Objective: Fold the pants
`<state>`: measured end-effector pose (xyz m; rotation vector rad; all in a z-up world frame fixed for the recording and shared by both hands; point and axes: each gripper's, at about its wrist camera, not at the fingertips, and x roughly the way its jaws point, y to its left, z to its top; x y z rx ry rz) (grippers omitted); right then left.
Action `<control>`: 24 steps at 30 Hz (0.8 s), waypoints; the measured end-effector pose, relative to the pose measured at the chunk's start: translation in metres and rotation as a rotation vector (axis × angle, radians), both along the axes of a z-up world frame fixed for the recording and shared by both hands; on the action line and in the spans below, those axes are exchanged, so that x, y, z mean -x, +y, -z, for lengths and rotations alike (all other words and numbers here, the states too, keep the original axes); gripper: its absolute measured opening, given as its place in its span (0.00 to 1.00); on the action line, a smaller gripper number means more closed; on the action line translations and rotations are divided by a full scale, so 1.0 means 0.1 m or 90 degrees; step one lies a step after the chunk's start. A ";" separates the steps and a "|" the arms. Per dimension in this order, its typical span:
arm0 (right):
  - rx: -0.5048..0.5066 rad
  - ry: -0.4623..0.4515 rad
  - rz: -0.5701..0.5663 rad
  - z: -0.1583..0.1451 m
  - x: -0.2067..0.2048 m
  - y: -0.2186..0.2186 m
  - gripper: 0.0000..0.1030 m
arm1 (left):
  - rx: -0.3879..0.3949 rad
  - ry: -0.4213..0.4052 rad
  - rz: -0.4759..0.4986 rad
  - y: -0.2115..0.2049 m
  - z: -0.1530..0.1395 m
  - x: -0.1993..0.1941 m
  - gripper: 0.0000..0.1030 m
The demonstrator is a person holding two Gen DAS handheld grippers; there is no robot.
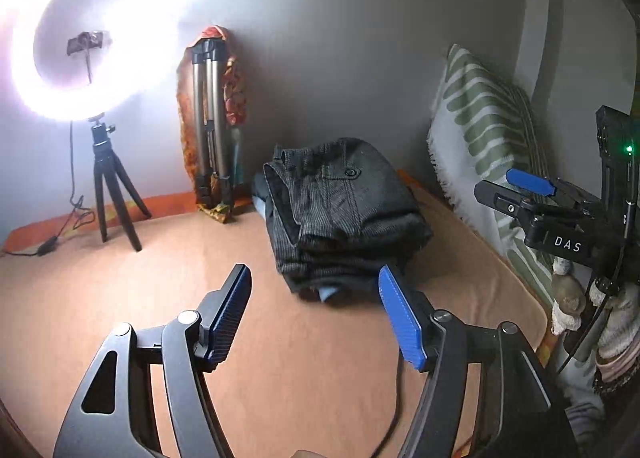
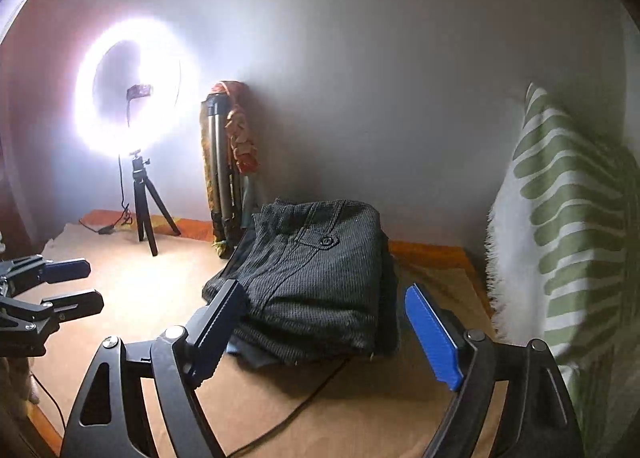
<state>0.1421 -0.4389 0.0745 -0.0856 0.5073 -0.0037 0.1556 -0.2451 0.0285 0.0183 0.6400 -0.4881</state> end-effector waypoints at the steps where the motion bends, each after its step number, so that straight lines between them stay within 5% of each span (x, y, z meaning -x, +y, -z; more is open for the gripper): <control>1: 0.000 -0.002 0.001 0.00 0.06 0.03 0.85 | -0.001 -0.001 0.002 0.01 0.00 0.06 0.68; 7: 0.001 -0.025 0.019 0.02 0.35 0.18 0.97 | 0.000 -0.009 -0.002 0.15 -0.01 0.35 0.69; 21: -0.027 -0.039 0.023 0.22 0.64 0.40 1.00 | -0.007 0.008 -0.068 0.47 0.11 0.62 0.69; 24: -0.031 -0.037 0.018 0.26 0.65 0.42 1.00 | -0.015 0.016 -0.073 0.50 0.17 0.61 0.76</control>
